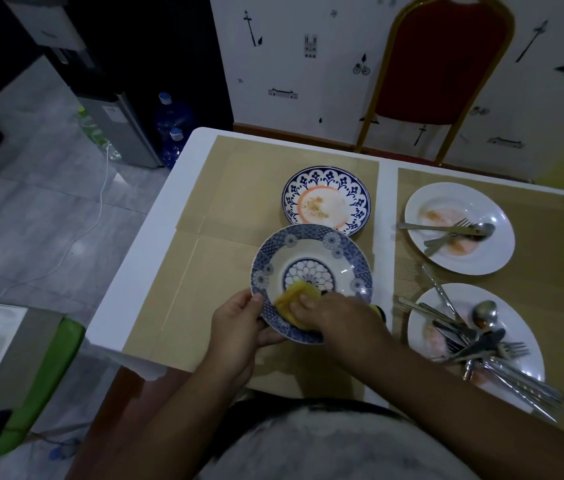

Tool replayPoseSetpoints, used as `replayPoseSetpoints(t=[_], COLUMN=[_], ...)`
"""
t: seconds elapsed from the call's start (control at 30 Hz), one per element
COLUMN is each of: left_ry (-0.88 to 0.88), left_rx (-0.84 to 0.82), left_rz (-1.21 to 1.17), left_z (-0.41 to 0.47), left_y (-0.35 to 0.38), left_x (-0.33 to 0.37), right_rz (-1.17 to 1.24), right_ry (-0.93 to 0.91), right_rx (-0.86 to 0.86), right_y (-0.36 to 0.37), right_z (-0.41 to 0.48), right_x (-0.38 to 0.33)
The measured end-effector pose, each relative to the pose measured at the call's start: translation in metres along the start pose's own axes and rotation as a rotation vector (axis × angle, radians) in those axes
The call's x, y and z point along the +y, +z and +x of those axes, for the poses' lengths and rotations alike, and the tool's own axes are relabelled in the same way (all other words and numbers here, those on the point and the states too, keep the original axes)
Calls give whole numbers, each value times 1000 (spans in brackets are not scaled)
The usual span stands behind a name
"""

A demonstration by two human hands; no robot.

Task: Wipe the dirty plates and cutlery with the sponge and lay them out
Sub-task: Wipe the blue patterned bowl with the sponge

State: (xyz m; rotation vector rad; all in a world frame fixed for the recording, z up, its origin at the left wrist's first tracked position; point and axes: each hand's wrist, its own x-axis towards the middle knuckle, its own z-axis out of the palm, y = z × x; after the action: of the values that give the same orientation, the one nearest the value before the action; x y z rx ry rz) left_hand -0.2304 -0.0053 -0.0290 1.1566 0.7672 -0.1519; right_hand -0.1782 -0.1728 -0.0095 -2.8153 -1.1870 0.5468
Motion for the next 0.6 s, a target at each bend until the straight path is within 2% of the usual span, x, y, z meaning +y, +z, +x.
replayPoseSetpoints(t=[0.17,0.33,0.43,0.5,0.6], left_ry=[-41,-17,-22,-17,-14], left_rx=[42,-47,-65,-54,12], left_rz=[-7,51,48,43,20], left_z=[2,-3,-4,-2,4], left_y=[-9,1,5,5,-4], left_x=[-4,-8,-6,-3,2], right_rz=[-27,111,171,181,161], right_ry=[127,329,211,46,-23], right_rx=[-76,30,33,-40,-185], right_y=[0,-1,0,4,4], right_z=[-6,21,27,23,8], right_x=[16,25,21,13,5])
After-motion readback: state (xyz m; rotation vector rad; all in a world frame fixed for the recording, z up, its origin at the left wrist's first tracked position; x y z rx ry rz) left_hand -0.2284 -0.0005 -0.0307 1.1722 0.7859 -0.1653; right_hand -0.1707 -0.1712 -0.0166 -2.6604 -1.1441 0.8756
